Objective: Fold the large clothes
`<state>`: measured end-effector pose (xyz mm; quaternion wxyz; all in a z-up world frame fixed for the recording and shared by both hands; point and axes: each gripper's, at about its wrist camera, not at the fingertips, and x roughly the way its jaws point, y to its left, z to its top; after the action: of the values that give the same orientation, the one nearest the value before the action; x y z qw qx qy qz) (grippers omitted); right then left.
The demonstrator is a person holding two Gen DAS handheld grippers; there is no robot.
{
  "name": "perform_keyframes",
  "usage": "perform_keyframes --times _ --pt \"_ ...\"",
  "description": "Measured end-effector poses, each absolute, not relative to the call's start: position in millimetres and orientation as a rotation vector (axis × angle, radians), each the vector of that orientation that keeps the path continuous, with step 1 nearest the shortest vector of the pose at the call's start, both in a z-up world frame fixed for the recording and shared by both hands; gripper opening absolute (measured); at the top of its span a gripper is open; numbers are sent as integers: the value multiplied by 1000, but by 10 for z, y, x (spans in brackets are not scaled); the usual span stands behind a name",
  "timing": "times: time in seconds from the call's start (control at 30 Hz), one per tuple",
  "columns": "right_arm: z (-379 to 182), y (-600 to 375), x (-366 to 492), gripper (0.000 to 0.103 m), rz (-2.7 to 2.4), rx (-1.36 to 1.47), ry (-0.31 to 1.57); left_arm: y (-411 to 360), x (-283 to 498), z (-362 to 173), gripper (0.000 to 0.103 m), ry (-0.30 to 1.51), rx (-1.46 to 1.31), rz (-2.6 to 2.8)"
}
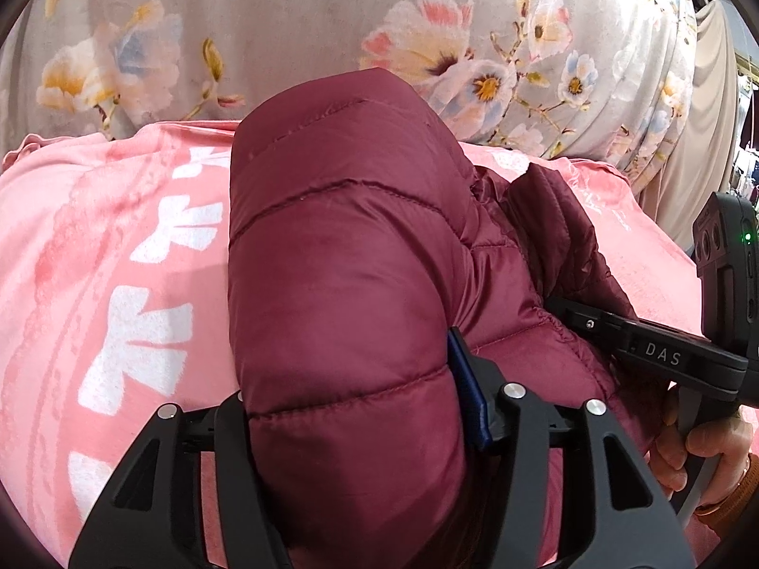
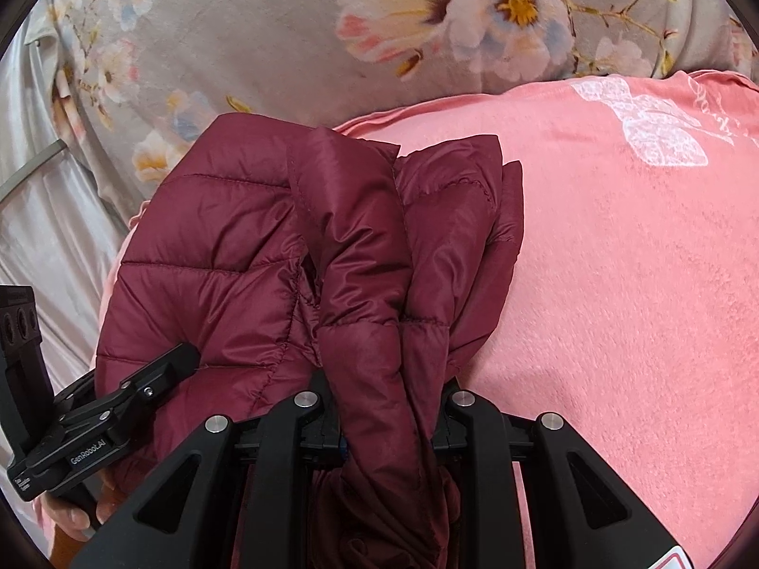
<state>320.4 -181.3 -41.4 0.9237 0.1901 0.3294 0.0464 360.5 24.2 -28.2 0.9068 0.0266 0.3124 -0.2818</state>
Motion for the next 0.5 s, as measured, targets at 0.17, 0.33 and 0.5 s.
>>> perform_keyframes --times 0.17,0.33,0.5 --pt "-451 -1811 3247 25 85 372 691 256 3634 -346 58 655 45 -570" --pt "-428 -1942 3273 42 105 419 723 339 3697 -376 71 692 -6 -530" --pt "-72 -2249 2951 52 32 454 660 491 3581 -175 75 692 0 -427"
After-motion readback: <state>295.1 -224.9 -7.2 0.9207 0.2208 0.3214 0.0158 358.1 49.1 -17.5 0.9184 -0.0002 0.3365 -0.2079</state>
